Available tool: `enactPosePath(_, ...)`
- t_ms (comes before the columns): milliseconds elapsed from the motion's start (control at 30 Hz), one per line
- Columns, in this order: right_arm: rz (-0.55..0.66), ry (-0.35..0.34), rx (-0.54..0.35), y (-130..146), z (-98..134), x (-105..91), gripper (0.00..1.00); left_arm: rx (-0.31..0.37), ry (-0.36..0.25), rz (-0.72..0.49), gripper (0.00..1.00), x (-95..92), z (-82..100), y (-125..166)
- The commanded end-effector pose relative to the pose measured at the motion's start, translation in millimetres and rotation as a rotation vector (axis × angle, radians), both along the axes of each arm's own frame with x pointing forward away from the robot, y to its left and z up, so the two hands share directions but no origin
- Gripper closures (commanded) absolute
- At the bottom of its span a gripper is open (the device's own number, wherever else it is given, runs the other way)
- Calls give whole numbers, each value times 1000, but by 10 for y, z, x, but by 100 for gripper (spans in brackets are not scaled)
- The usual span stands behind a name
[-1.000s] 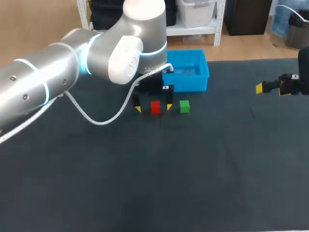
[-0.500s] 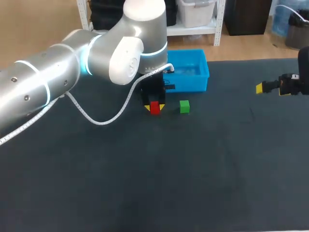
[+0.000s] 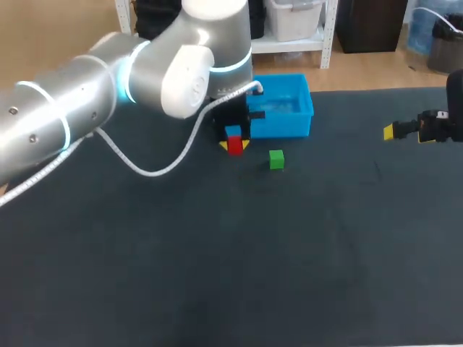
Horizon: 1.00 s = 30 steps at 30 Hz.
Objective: Use the left arm to pick the red cube and place it into the blue plastic box first, then use the right arm to grasp the green cube and put it into the same blue plastic box after the first action is fully finished.
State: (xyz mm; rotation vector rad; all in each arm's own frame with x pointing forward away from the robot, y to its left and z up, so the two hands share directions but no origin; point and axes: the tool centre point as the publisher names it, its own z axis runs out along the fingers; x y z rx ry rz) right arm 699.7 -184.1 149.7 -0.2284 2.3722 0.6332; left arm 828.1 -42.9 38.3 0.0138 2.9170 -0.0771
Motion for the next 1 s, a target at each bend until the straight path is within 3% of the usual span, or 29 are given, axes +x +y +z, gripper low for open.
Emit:
enactPosePath(33,2,0,1,-8,-1,0,0,-6,-38,-3,100,-138,336,98)
enactPosePath(200,2,0,1,-8,-1,0,0,-6,-63,-9,100,-158,621,138)
enactPosePath(467,2,0,1,-8,-1,0,0,-10,-109,-64,100,-211,790,200)
enactPosePath(1000,2,0,1,-8,-1,0,0,-165,-464,-363,100,-366,1204,402)
